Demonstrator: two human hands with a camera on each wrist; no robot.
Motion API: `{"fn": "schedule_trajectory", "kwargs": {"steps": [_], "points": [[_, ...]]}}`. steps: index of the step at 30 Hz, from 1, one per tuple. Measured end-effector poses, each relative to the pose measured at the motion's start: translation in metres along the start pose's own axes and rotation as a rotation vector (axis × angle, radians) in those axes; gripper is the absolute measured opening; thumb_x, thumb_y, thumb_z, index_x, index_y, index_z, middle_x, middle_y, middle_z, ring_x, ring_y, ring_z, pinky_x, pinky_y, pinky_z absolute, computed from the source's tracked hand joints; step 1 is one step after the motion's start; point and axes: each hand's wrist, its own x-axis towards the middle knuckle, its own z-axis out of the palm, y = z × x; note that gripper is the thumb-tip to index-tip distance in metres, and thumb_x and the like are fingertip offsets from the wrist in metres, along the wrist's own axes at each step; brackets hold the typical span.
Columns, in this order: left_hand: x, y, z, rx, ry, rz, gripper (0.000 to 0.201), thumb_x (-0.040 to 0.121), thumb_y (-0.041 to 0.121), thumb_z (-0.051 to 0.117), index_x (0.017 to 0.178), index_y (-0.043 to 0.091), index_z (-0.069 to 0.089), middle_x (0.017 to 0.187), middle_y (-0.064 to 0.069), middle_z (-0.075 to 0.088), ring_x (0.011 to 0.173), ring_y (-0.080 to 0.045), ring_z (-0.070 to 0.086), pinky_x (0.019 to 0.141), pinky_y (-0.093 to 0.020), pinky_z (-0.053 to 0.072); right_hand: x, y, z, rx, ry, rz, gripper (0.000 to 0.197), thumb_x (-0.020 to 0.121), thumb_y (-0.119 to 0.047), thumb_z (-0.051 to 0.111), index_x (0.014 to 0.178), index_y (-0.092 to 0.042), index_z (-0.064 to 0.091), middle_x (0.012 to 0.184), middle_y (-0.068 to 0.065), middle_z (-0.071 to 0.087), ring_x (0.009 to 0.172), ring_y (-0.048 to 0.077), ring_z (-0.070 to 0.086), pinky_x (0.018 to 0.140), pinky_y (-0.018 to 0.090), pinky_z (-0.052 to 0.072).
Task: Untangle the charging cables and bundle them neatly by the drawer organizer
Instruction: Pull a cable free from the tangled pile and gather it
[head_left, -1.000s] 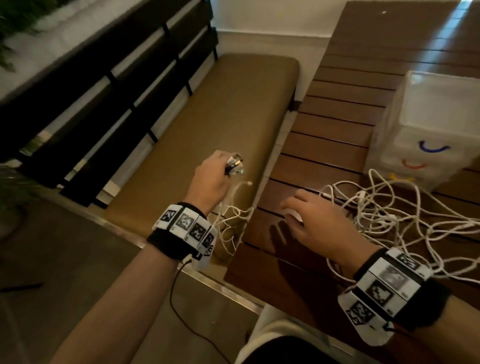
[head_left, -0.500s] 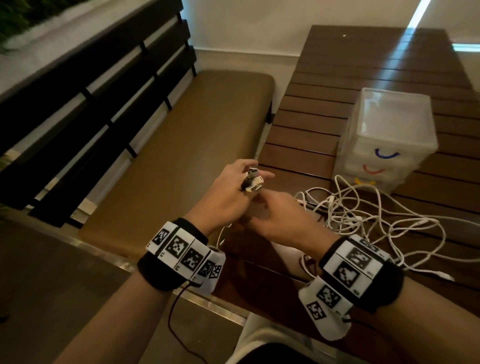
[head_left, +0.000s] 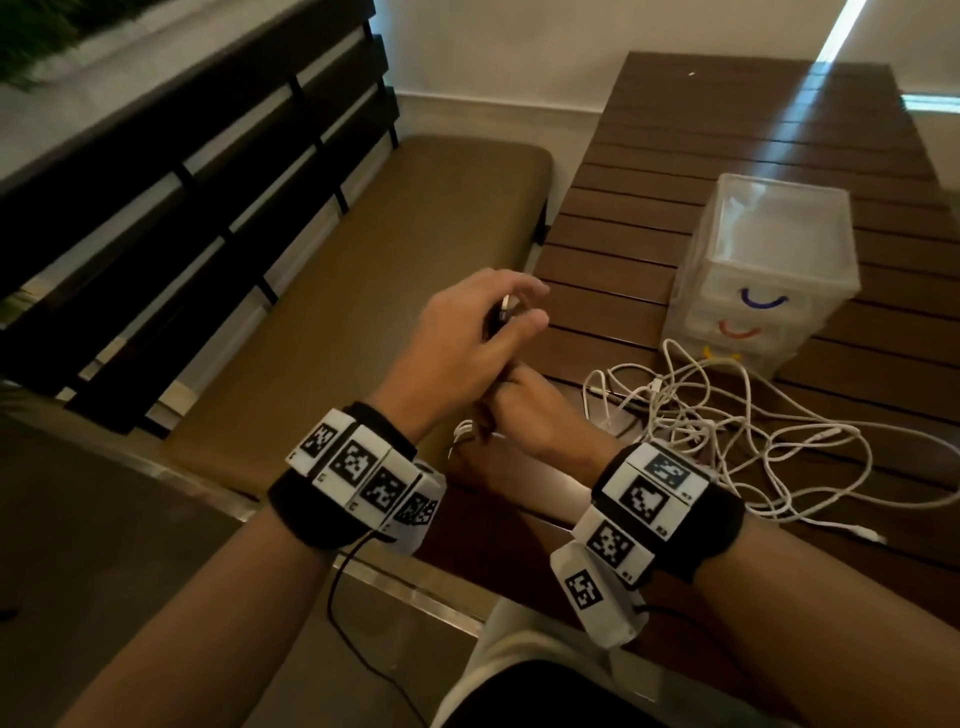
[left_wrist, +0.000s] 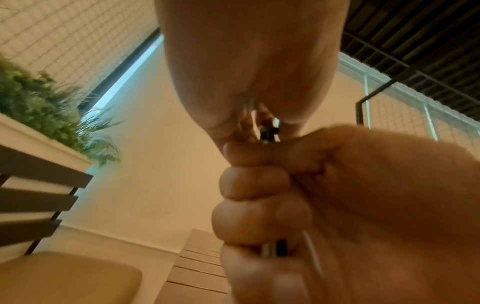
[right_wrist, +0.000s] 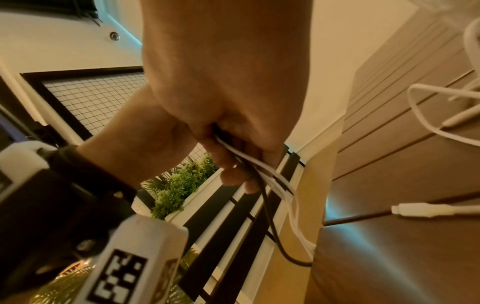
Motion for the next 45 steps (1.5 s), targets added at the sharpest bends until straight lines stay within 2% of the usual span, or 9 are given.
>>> {"fn": "schedule_trajectory", "kwargs": {"steps": [8, 14, 18, 21, 24, 29, 33, 37, 45], "points": [[0.001, -0.027, -0.018, 0.075, 0.055, -0.007, 0.031, 0.097, 0.035, 0.053, 0.121, 0.020, 0.067, 0.114, 0.010, 0.067, 0.106, 0.000, 0.061, 0.094, -0.030, 0.051, 0.031, -0.011, 0.010, -0.074, 0.000, -0.026, 0.022, 0.083, -0.011, 0.046, 0.061, -0.009, 0.050, 0.051, 0.004, 0.041, 0.044, 0.014, 0.036, 0.046, 0.030, 0.027], [-0.029, -0.061, -0.031, -0.739, -0.106, -0.279, 0.089, 0.089, 0.024, 0.056, 0.154, 0.026, -0.006, 0.160, -0.003, 0.022, 0.140, -0.007, 0.033, 0.109, -0.021, 0.038, 0.051, -0.026, 0.009, 0.035, 0.007, -0.086, 0.044, 0.101, -0.042, 0.048, 0.065, -0.016, 0.050, 0.052, -0.001, 0.035, 0.044, 0.014, 0.030, 0.046, 0.030, 0.026], [-0.045, -0.083, -0.001, -0.708, -0.315, -0.253, 0.031, 0.088, 0.002, 0.064, 0.108, 0.027, 0.066, 0.099, 0.005, 0.070, 0.089, -0.009, 0.066, 0.076, -0.017, 0.050, 0.054, -0.051, 0.014, 0.149, -0.152, -0.181, 0.049, 0.104, -0.026, 0.045, 0.055, -0.021, 0.038, 0.048, -0.007, 0.028, 0.041, 0.014, 0.021, 0.042, 0.027, 0.020], [-0.049, -0.099, 0.018, -0.646, -0.204, -0.389, 0.028, 0.092, 0.037, 0.056, 0.071, 0.028, 0.072, 0.064, -0.019, 0.053, 0.054, -0.022, 0.049, 0.052, -0.023, 0.039, 0.056, -0.077, 0.013, 0.085, -0.238, -0.250, 0.052, 0.106, -0.022, 0.040, 0.054, -0.022, 0.038, 0.045, -0.011, 0.031, 0.038, 0.012, 0.023, 0.040, 0.024, 0.020], [-0.057, -0.132, 0.025, -0.400, -0.156, -0.479, 0.042, 0.093, 0.049, 0.052, 0.064, 0.023, 0.068, 0.054, -0.001, 0.048, 0.051, -0.015, 0.046, 0.056, -0.029, 0.038, 0.055, -0.108, 0.005, 0.007, -0.272, -0.321, 0.051, 0.107, -0.016, 0.038, 0.056, -0.021, 0.041, 0.043, -0.013, 0.036, 0.035, 0.006, 0.029, 0.039, 0.017, 0.027], [-0.091, -0.196, 0.056, -0.111, -0.419, -0.696, 0.023, 0.095, 0.030, 0.060, 0.091, 0.009, 0.068, 0.068, 0.008, 0.060, 0.056, 0.002, 0.053, 0.065, -0.022, 0.047, 0.054, -0.127, -0.003, -0.222, -0.256, -0.398, 0.042, 0.105, -0.017, 0.043, 0.064, -0.022, 0.046, 0.046, -0.011, 0.039, 0.038, 0.005, 0.034, 0.043, 0.012, 0.031], [-0.125, -0.247, 0.057, 0.004, -0.506, -0.941, 0.020, 0.091, 0.018, 0.066, 0.101, 0.001, 0.066, 0.097, -0.007, 0.064, 0.089, -0.019, 0.062, 0.079, -0.021, 0.045, 0.048, -0.147, -0.019, -0.249, -0.186, -0.499, 0.042, 0.106, -0.014, 0.041, 0.064, -0.021, 0.045, 0.047, -0.011, 0.036, 0.038, 0.006, 0.032, 0.043, 0.013, 0.031], [-0.167, -0.355, 0.047, 0.368, -0.584, -1.089, 0.031, 0.074, 0.044, 0.075, 0.102, 0.034, 0.065, 0.110, -0.004, 0.071, 0.098, -0.025, 0.066, 0.089, -0.038, 0.052, 0.043, -0.148, -0.024, -0.387, -0.101, -0.505, 0.038, 0.104, -0.023, 0.046, 0.067, -0.023, 0.047, 0.052, -0.011, 0.038, 0.044, 0.005, 0.033, 0.049, 0.014, 0.031], [-0.104, -0.270, 0.011, 0.383, -0.747, -1.119, 0.082, 0.074, 0.057, 0.074, 0.138, 0.013, 0.049, 0.141, -0.007, 0.051, 0.129, -0.028, 0.049, 0.104, -0.037, 0.041, 0.039, -0.130, -0.020, -0.428, -0.081, -0.436, 0.047, 0.103, -0.026, 0.049, 0.057, -0.025, 0.043, 0.041, -0.014, 0.040, 0.038, 0.004, 0.033, 0.048, 0.015, 0.030]]}}
